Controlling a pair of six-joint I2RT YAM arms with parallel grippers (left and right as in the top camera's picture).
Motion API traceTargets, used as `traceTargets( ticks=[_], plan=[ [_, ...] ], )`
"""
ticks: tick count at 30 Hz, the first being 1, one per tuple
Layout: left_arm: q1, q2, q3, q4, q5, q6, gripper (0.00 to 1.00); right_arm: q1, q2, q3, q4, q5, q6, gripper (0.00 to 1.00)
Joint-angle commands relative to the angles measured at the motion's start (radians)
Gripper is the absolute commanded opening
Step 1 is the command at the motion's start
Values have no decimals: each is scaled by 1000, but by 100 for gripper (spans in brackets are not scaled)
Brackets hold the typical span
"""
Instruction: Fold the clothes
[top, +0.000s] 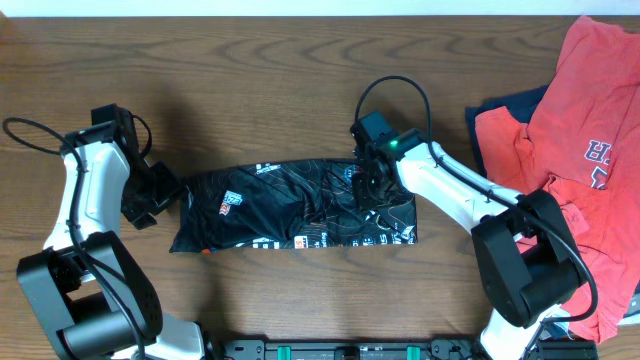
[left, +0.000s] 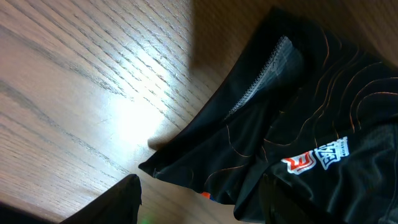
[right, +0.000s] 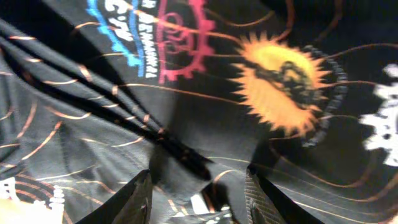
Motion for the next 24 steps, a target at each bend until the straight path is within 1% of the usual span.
traceTargets(
  ticks=[1, 3, 6, 9, 11, 13, 16, 17, 20, 22, 23, 24],
  plan=[
    [-3, -15, -3, -6, -2, 18, 63, 0, -8, 5, -5, 26, 16, 44],
    [-3, -15, -3, -6, -2, 17, 63, 5, -6, 5, -5, -5, 6, 42],
    [-3, -15, -3, -6, -2, 17, 63, 18, -1, 5, -5, -33, 6, 42],
    [-3, -15, -3, -6, -2, 17, 63, 37, 6, 5, -4, -33, 5, 42],
    [-3, -15, -3, -6, -2, 17, 63, 50, 12, 5, -2, -33, 6, 40],
    [-3, -15, -3, -6, -2, 17, 63, 59, 15, 5, -1, -33, 6, 33],
    [-3, -15, -3, -6, -2, 17, 63, 68, 15, 5, -1, -33, 6, 11],
    [-3, -15, -3, -6, -2, 17, 63, 69, 15, 5, -2, -33, 6, 1],
    [-3, -15, -3, -7, -2, 17, 63, 69, 15, 5, -5, -50, 6, 1],
    [-3, -15, -3, -7, -2, 17, 63, 70, 11, 6, -2, -96, -3, 1],
    [-3, -15, -3, -7, -2, 17, 63, 72, 10, 6, 7, -154, -47, 1],
    [-3, -15, -3, -7, -2, 17, 63, 76, 8, 6, 22, -240, -122, 1]
  ],
)
